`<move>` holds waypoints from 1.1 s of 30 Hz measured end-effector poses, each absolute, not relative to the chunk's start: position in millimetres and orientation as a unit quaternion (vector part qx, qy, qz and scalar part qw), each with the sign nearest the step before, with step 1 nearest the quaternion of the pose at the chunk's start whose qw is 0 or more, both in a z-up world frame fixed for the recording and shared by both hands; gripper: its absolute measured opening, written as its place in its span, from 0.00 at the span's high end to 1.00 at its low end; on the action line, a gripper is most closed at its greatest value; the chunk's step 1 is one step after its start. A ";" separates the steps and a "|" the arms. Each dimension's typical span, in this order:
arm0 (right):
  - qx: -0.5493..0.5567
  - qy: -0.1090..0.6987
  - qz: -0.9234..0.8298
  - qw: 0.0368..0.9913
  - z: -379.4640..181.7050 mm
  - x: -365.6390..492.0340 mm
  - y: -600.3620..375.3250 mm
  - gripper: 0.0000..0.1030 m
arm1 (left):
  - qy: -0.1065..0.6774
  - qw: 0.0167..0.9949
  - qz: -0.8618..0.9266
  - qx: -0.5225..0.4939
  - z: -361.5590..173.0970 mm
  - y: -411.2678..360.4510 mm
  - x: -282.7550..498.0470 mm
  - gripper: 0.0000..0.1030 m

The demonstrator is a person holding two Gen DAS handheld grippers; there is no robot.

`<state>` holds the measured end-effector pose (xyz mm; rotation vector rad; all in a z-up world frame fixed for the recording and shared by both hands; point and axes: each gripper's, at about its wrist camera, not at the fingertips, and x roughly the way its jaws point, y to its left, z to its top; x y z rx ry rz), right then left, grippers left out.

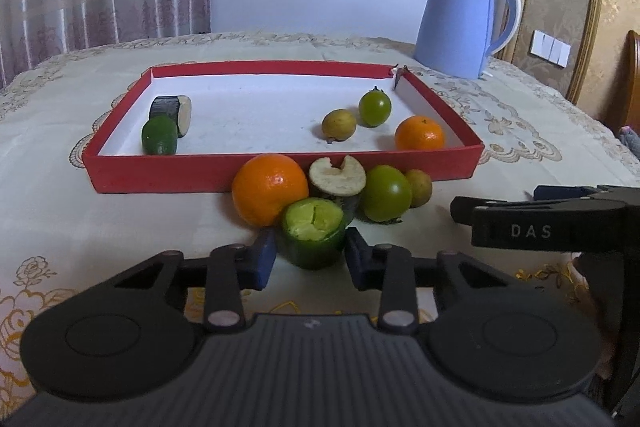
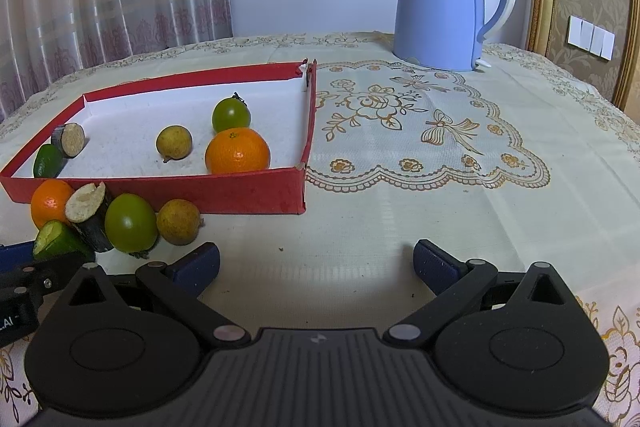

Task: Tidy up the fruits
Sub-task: 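Reach the left gripper to the cut green lime half and grasp it, then lower the cut lime half into the tray and open the left gripper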

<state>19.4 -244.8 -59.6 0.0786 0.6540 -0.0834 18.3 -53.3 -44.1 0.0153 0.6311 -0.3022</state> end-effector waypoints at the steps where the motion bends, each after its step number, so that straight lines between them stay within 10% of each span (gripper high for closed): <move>1: 0.038 0.321 -0.041 0.945 -59.6 19.3 -245.2 0.00 | 0.309 0.938 -0.155 0.002 -44.3 -51.9 18.1 0.72; 33: 0.033 0.323 -0.043 0.945 -60.7 20.4 -243.9 0.00 | 0.263 0.957 -0.119 -0.018 1.7 -0.5 78.0 0.72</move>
